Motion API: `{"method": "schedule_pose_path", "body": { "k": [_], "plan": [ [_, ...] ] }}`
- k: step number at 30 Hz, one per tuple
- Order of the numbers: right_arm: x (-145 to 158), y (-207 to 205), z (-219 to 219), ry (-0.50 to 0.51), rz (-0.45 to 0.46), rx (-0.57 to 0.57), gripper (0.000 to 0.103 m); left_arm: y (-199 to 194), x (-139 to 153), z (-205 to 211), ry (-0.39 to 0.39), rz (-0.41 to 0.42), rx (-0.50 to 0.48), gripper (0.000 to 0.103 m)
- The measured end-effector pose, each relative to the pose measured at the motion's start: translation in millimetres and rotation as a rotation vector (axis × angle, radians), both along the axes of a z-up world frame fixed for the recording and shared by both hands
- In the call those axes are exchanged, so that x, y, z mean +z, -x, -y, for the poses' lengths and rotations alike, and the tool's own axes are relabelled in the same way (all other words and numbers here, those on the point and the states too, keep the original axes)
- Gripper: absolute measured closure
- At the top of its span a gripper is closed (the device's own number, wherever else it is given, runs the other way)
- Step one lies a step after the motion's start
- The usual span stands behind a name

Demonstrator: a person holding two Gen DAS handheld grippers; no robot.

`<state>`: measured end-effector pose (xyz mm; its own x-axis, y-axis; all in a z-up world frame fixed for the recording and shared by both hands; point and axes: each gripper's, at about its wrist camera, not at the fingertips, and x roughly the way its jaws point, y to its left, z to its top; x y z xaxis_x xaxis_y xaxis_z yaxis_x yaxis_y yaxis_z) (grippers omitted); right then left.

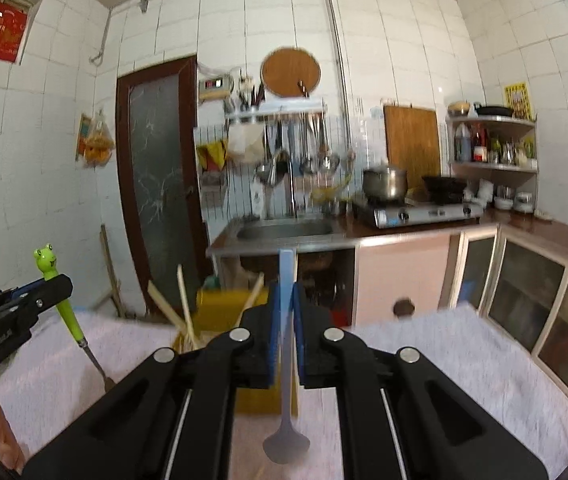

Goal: Organize utensils
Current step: 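Lower the held fork and spoon down into the caddy, then open both tools to release the fork and spoon in the caddy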

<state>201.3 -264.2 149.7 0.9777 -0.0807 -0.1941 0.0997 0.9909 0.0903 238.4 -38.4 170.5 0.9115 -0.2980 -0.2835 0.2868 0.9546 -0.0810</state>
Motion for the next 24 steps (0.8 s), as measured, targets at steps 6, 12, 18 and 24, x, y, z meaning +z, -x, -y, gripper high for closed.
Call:
{"method": "schedule_pose_path", "body": {
  "k": [6,12,18,24],
  "plan": [
    [32.4,-58.5,5.6,-0.018,0.060,0.024,0.096,-50.8,32.2,24.6,0.017,0.040,-0.019,0.091],
    [20.9,-107.7,0.8,-0.009,0.066,0.053,0.096,-104.0,-2.1,44.6,0.014,-0.014,-0.028,0.091],
    [-30.6,-138.0,-3.7,-0.008,-0.048,0.076,0.096,-132.8,-49.6,45.3,0.013,-0.088,-0.033,0.091],
    [-43.1,-136.1,1.8,-0.012,-0.159,0.052,0.069,-125.6,-48.2,21.0,0.036,-0.129,-0.030,0.078]
  ]
}}
